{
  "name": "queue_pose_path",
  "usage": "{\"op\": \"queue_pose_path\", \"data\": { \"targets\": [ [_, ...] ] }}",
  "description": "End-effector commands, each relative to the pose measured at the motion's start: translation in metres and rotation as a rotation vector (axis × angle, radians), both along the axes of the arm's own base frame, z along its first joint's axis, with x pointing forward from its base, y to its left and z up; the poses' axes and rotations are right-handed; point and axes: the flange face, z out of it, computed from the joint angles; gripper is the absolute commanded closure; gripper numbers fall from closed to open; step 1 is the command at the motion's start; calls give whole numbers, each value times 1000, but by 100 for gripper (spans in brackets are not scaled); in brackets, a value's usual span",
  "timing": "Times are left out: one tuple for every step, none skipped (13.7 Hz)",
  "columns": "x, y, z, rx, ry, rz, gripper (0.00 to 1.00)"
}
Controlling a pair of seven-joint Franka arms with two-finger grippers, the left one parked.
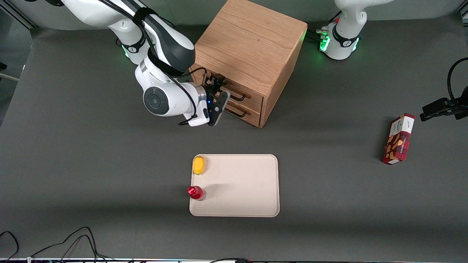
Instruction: Open upper drawer
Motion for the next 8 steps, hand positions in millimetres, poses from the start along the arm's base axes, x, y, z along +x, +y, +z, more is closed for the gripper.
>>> {"op": "queue_pose_path", "data": {
  "targets": [
    [3, 0, -13, -17, 1, -14, 0],
    [8, -2, -16, -14, 6, -21, 0],
    [9, -2, -19, -13, 10, -21, 0],
    [9, 0, -21, -19, 0, -18, 0],
    [12, -1, -26, -27, -11, -15, 0],
    [11, -1, -28, -29, -8, -17, 0],
    [13, 0, -29, -39, -4, -37, 0],
    [15, -1, -30, -40, -1, -45, 0]
  ]
}}
